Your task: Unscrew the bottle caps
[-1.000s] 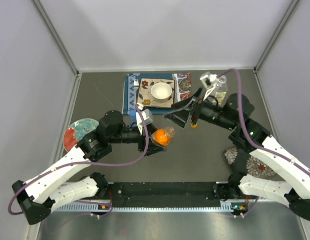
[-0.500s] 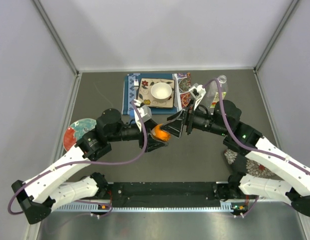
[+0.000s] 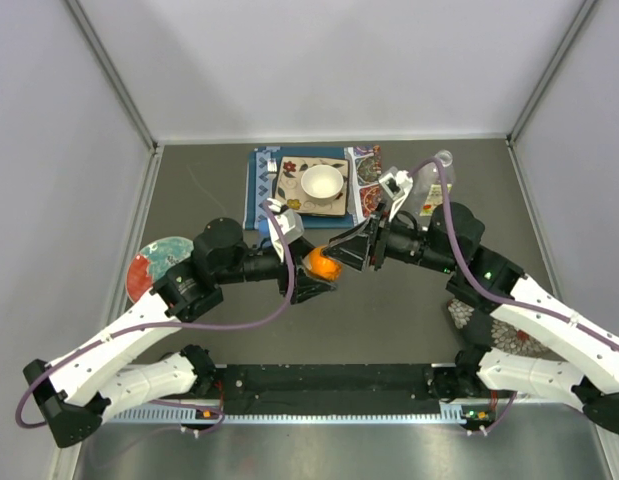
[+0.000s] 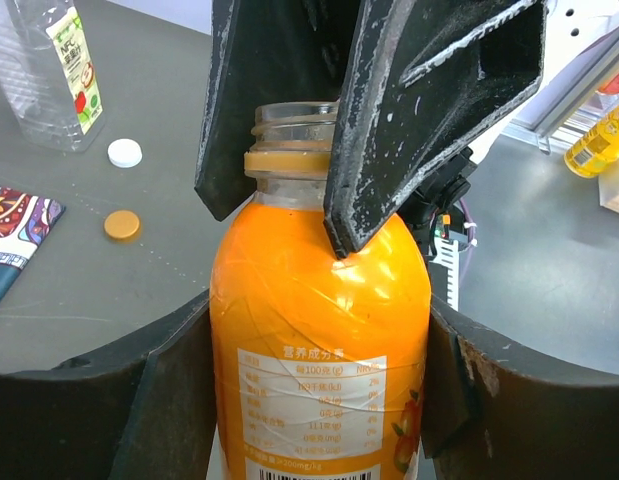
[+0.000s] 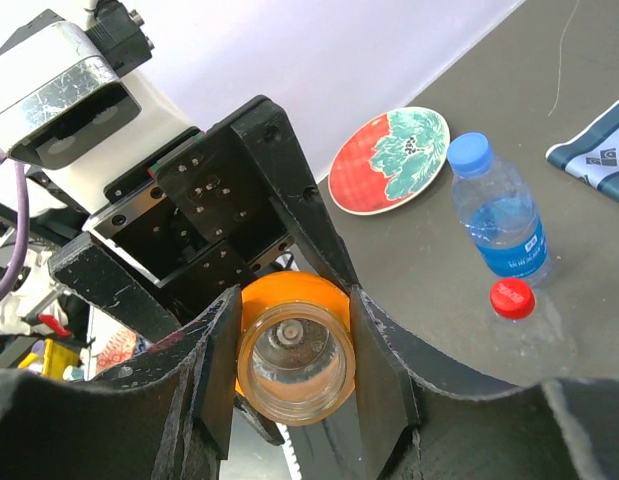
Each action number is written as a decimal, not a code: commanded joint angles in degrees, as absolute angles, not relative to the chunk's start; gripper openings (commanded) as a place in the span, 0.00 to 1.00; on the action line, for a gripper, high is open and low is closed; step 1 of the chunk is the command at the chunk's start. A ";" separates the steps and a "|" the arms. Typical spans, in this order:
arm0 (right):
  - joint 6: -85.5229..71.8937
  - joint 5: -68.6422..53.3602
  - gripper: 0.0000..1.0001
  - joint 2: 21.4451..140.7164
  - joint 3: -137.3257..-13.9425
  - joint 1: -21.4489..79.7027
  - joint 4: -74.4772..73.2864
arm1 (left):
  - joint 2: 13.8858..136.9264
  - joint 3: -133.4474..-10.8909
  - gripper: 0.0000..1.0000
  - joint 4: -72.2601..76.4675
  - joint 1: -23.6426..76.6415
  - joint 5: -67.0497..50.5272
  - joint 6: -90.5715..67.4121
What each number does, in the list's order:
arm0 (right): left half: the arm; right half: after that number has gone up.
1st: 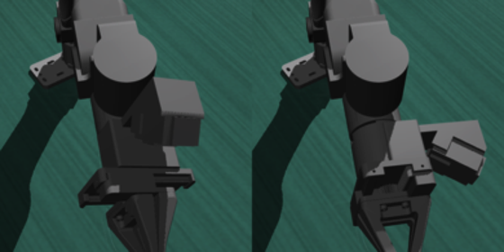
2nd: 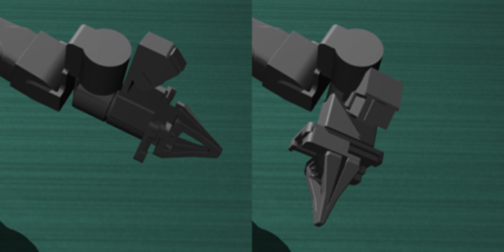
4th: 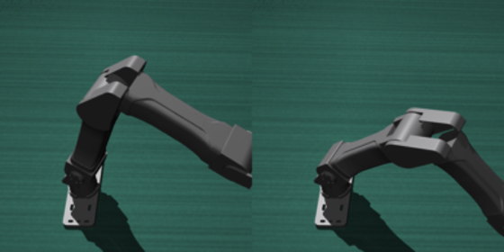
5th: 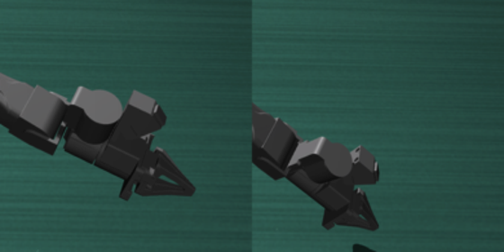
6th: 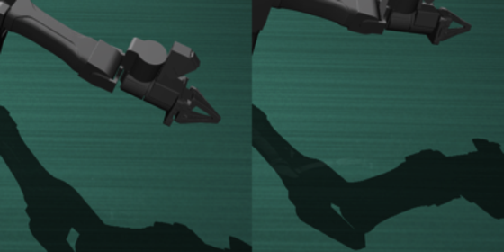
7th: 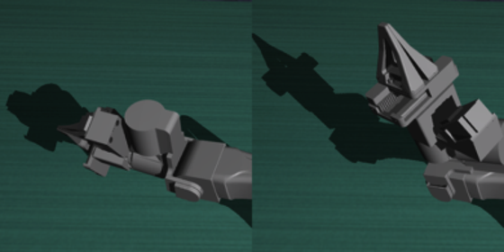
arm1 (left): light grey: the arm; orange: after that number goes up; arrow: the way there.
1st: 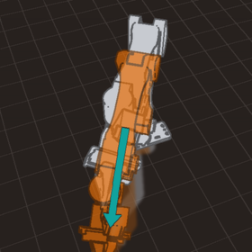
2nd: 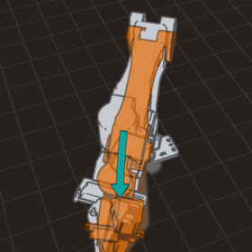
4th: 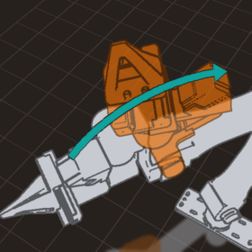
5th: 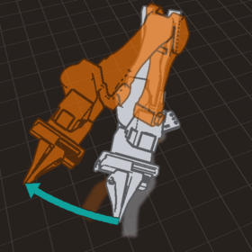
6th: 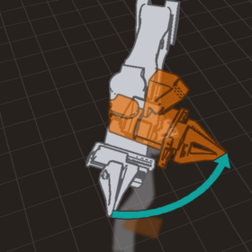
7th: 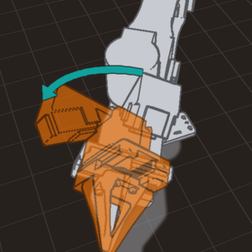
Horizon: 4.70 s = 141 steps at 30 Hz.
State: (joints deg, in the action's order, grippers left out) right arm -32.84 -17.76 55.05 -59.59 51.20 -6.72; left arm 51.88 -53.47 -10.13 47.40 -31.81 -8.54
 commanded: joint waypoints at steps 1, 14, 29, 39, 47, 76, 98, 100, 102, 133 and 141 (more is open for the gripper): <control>-32.52 -16.18 0.05 52.56 -60.29 51.77 -6.59 | 50.98 -55.37 0.72 -6.15 47.29 -28.66 -8.61; -27.87 -7.66 0.00 50.80 -65.74 51.77 -13.17 | 50.37 -55.46 0.98 -9.05 47.37 -23.57 -8.79; -16.78 36.12 0.00 56.24 -65.05 49.84 -34.72 | 34.90 -49.84 0.98 -18.63 47.37 -5.98 -7.82; -20.13 33.14 0.00 66.00 -51.07 44.04 -22.51 | 33.40 -47.29 0.98 -19.34 47.37 -8.35 -9.05; -23.20 28.83 0.00 74.08 -48.43 39.47 -15.65 | 32.70 -45.35 0.98 -18.72 47.37 -8.96 -9.75; -25.40 28.13 0.52 71.02 -43.24 39.11 -13.97 | 33.31 -43.68 0.98 -17.49 47.37 -9.23 -11.42; -24.26 26.89 0.63 67.25 -46.05 40.16 -15.64 | 32.78 -43.15 0.98 -17.49 47.37 -9.23 -11.60; -23.21 27.95 0.64 66.19 -49.47 41.04 -16.78 | 32.70 -43.24 0.99 -17.49 47.37 -8.88 -11.51; -21.81 31.00 0.64 64.78 -54.02 43.49 -19.41 | 32.35 -43.24 0.98 -17.49 47.37 -7.74 -11.60; -16.79 12.39 0.68 86.83 -68.29 59.59 -9.49 | 20.39 -44.47 0.99 -27.33 47.29 27.77 -14.77; -17.40 14.33 0.61 90.00 -68.03 59.59 -9.05 | 20.39 -43.86 0.98 -27.16 47.37 27.86 -14.76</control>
